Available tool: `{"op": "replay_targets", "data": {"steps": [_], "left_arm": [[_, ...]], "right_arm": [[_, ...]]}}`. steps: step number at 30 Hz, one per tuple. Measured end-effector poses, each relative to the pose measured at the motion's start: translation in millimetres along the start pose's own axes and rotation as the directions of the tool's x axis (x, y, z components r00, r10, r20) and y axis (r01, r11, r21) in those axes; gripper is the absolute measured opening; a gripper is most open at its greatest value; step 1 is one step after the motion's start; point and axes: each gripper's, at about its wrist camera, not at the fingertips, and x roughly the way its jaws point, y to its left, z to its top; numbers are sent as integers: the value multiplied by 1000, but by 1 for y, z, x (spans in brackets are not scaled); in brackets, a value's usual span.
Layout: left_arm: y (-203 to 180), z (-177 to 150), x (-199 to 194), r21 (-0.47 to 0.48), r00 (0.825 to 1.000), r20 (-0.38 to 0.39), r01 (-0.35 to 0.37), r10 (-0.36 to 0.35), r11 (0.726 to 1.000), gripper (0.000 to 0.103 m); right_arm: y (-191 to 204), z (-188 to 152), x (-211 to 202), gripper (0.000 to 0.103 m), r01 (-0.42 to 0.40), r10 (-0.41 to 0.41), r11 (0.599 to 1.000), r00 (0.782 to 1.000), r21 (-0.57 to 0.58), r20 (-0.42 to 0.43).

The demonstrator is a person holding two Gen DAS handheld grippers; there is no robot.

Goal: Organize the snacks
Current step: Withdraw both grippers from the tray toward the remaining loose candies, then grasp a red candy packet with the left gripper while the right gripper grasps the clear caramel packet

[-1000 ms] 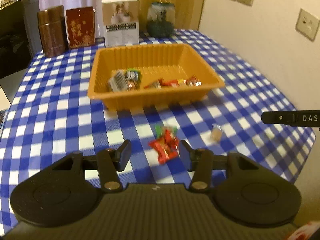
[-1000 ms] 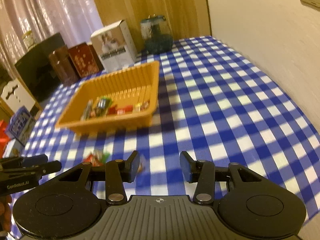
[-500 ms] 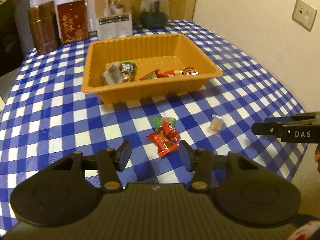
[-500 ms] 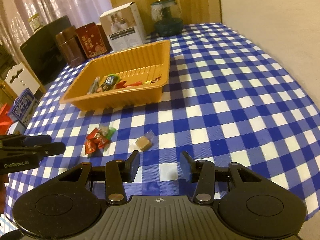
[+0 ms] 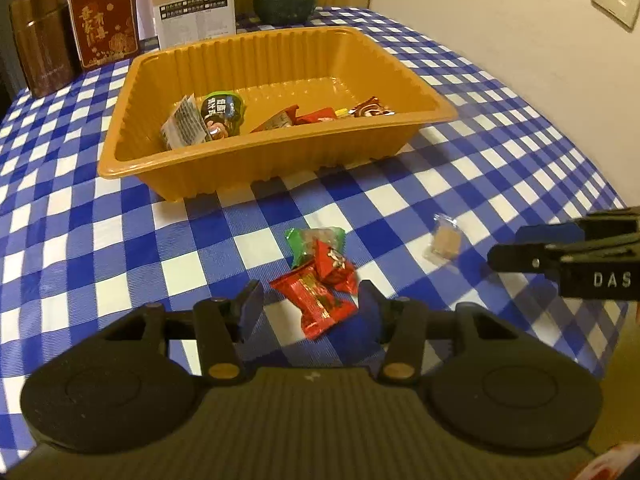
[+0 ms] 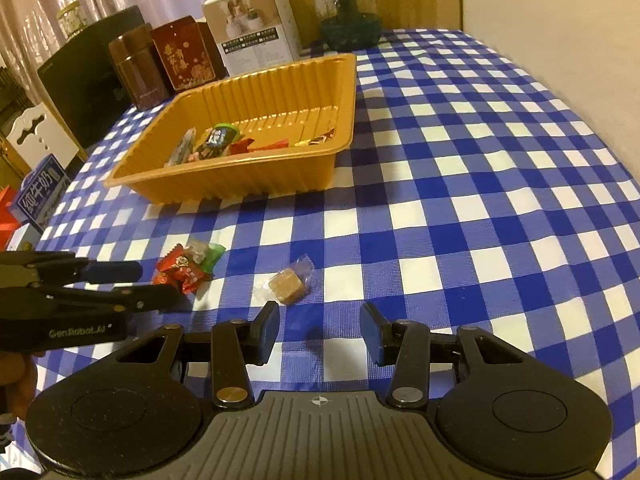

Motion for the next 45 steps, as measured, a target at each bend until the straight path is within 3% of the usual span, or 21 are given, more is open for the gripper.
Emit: {"op": "replay_targets", "data": {"steps": [3,8,30,37,45], "left_arm": [[3,0,4,-8,1000,4,-2,3,1000,46],[10,-5,0,-5,1000,4,-23,23,1000,29],[40,-24,-23,-66,994,44,-99,102,993,30],[45,-28,-24,-79,994,43,-96,99,992,30],[47,-29,-23,-84,994,51,-95,100,992,30]], "right_arm": [[-2,-1,5,45,1,-1,1000,1000,5,-5],[-3,-1,9,45,5,-5,1000,1000,3,-11],[25,13,36,45,-38,34,995,998,-92,-46],[28,27,50,45,-99,96,991,995,-87,-39],[40,14,47,45,-6,6,992,1000,-128,2]]}}
